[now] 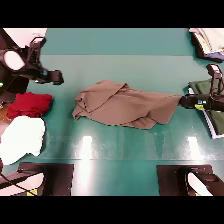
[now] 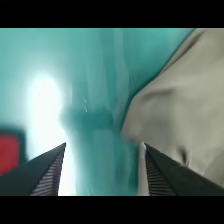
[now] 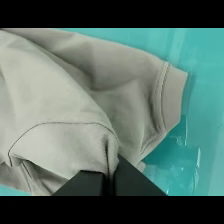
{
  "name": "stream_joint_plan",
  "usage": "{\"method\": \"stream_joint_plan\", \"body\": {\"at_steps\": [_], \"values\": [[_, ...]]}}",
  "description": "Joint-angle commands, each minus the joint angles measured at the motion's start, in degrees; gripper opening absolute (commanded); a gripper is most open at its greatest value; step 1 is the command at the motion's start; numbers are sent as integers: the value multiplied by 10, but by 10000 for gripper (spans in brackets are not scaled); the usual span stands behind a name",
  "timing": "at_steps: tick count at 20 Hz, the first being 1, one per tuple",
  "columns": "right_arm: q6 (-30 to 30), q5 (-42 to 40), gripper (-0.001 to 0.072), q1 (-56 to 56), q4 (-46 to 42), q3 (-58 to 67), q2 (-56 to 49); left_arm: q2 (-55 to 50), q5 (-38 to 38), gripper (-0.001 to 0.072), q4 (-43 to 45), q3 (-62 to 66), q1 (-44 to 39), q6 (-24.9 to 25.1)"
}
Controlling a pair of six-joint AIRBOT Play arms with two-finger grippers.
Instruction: Fold the shirts.
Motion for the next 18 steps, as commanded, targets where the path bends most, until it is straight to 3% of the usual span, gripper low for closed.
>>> {"method": "stream_joint_plan", "body": {"at_steps": [1, 8, 13, 18], "values": [[0, 7, 18, 0, 0, -1, 0, 23, -63, 576, -104, -75, 62, 48], [1, 1, 18, 0, 1, -1, 0, 47, 23, 576, -369, -312, 70, 226], [11, 3, 18, 0, 4, -1, 0, 45, 101, 576, -345, -336, 16, 227], [11, 7, 18, 0, 4, -1, 0, 45, 123, 575, -231, -336, -27, 129]]}}
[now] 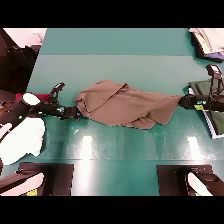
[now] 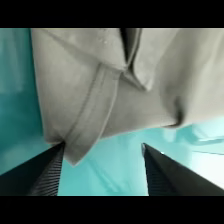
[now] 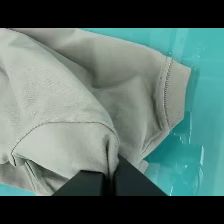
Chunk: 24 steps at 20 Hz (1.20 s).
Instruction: Fold the shirts.
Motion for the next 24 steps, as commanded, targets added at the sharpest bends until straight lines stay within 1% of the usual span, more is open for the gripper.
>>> {"method": "stream_joint_plan", "body": {"at_steps": [1, 2, 5, 6, 7, 8, 9, 10, 11, 12, 14, 17, 20, 24], "values": [[2, 3, 18, 0, 1, 0, 0, 0, 14, 575, 83, -4, -19, -73], [2, 3, 18, 0, 1, 0, 0, 0, 8, 575, 95, -4, -19, -91], [2, 2, 18, 0, 1, 0, 0, 0, 4, 574, 98, -4, -19, -94], [2, 3, 18, 0, 1, 0, 0, 0, 8, 522, 99, -4, -19, -94], [2, 2, 18, 0, 1, 0, 0, 0, 14, 430, 97, -4, -19, -94], [2, 2, 19, 0, 1, 0, 0, 0, 23, 412, 89, -4, -19, -94], [2, 2, 18, 0, 1, 0, 0, 0, 32, 411, 81, -4, -19, -94], [2, 2, 18, 0, 1, 0, 0, 0, 39, 383, 77, -4, -19, -94], [2, 3, 18, 0, 1, 0, 0, 0, 41, 162, 76, -4, -19, -94], [2, 2, 18, 0, 2, 0, 0, 0, 40, 28, 76, -3, -19, -95], [2, 2, 19, 0, 2, 4, 0, 0, 25, 24, 60, 2, -19, -94], [2, 1, 18, 0, 0, 57, 0, 11, -48, 24, 69, 88, -17, -83], [2, -10, 19, 0, -4, 153, 0, 43, -101, 24, 80, 256, -17, -83], [2, -46, 18, 0, -5, 290, 0, 73, -114, 25, 116, 537, -17, -83]]}}
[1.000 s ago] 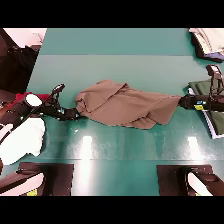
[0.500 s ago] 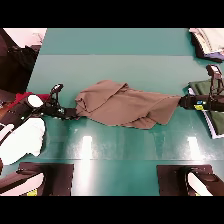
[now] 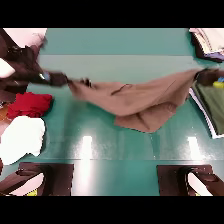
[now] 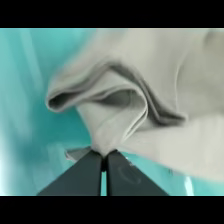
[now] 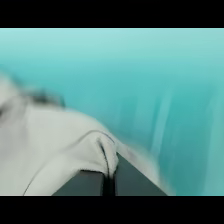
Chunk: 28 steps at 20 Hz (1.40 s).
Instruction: Fold the shirts.
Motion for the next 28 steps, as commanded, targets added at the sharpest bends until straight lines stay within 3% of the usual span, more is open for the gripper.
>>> {"method": "stream_joint_plan", "body": {"at_steps": [1, 6, 10, 15, 19, 24, 28], "values": [[0, -32, 18, 0, -2, 117, 0, 20, -25, 25, 34, 233, 0, 1], [0, -42, 18, 0, -28, 256, 0, 33, -21, 24, 53, 440, 0, -3], [0, -17, 18, 0, -78, 350, 2, 69, -24, 24, 62, 437, 0, -7], [2, 46, 18, 0, -135, 451, 2, 74, -43, 24, 50, 437, 0, -53], [50, 87, 17, 0, -151, 483, -2, 71, -52, 24, -1, 436, 0, -54], [104, 167, 17, 0, -145, 393, -96, 60, -50, 24, 61, 228, 0, -69], [104, 167, 17, 0, -145, 304, -245, -41, 8, 24, 59, 57, 0, -70]]}}
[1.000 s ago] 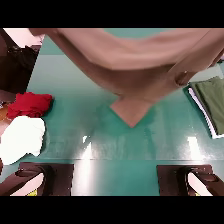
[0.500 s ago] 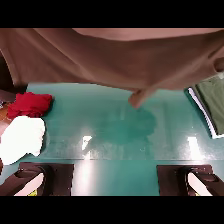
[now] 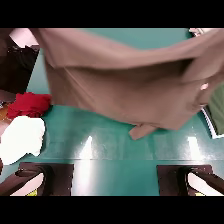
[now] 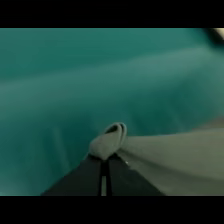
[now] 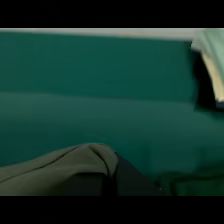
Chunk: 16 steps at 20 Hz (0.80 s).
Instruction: Fold the shirts.
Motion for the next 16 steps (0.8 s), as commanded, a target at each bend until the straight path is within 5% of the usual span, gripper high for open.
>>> {"method": "stream_joint_plan", "body": {"at_steps": [1, 7, 8, 9, 10, 13, 15, 16], "values": [[11, -21, 17, 0, 2, -70, -127, -97, 82, 25, 7, -122, 0, 1], [11, -201, 24, 0, 52, -92, -272, -283, 280, 27, -57, -122, 0, 2], [11, -207, 103, -1, 63, -92, -284, -295, 286, 225, -62, -122, 0, 2], [11, -206, 323, -5, 63, -92, -292, -301, 283, 518, -62, -122, 0, 2], [11, -196, 436, -7, 63, -91, -295, -300, 276, 562, -59, -122, 2, 2], [-5, -118, 425, -30, 61, -92, -278, -297, 178, 536, -50, -82, 44, 11], [-57, -18, 242, -50, 63, -92, -256, -297, 79, 535, -49, -48, 93, 33], [-75, 33, 216, -58, 65, -92, -247, -297, 44, 535, -49, -45, 116, 37]]}}
